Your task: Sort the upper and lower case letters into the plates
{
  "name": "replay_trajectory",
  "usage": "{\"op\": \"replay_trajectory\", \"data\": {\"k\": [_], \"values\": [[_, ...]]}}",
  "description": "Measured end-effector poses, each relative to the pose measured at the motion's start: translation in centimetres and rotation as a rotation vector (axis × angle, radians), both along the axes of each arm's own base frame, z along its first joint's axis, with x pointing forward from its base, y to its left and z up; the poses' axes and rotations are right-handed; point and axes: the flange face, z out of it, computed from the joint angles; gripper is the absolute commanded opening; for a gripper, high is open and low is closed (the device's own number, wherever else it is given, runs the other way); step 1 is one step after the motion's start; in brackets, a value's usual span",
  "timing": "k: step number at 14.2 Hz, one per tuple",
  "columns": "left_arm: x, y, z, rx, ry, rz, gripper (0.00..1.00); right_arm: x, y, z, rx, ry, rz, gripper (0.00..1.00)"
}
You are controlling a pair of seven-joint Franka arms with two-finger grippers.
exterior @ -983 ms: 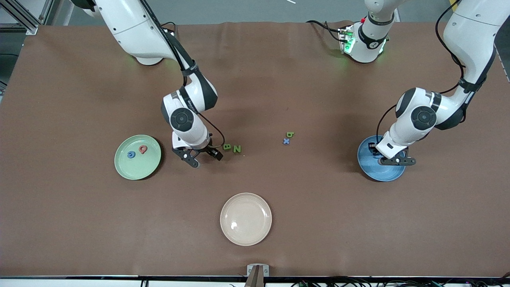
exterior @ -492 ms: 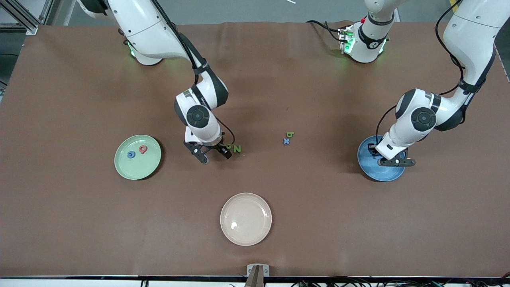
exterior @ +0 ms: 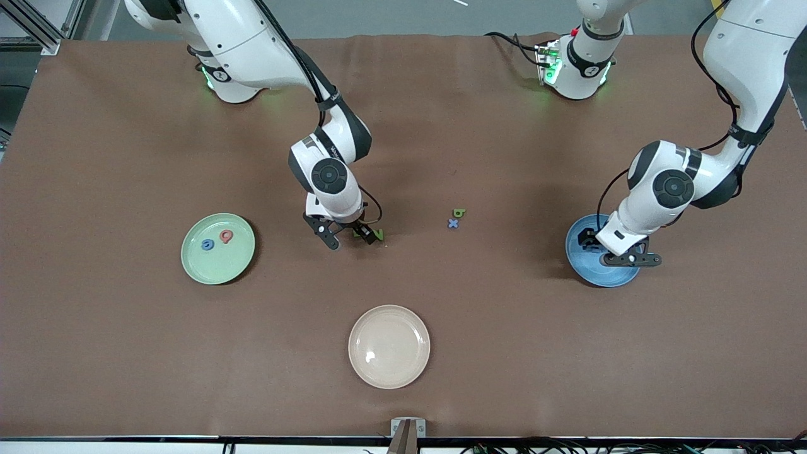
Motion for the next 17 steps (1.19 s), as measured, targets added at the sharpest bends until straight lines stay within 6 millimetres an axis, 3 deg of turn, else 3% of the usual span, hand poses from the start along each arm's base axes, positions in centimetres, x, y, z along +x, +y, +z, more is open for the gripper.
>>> {"op": "replay_trajectory", "data": {"k": [2,4,7,11,13,17], "values": [[-0.2,-3.4,1.9,-0.019,0.014,0.021,1.0,0.2,-0.2,0.0,-0.003,-0.003,-0.002,0.98],[-0.9,-7.8,3.8,-0.035,0.015,0.021,1.0,0.2,-0.3,0.0,-0.006,-0.005,0.0,0.9],[-2.8,-15.2,5.7,-0.069,0.006,0.001,1.0,0.3,-0.2,0.1,-0.005,-0.009,0.003,0.64],[-5.5,-25.2,6.0,-0.116,0.025,-0.069,1.0,0.6,0.1,0.7,0.003,-0.023,0.007,0.28],[-5.6,-28.1,5.6,-0.141,0.055,-0.092,1.0,0.6,0.1,0.9,0.002,-0.022,0.007,0.03],[-4.9,-30.9,2.9,-0.159,0.098,-0.108,1.0,0.7,0.1,1.1,0.001,-0.022,0.006,0.0]]}}
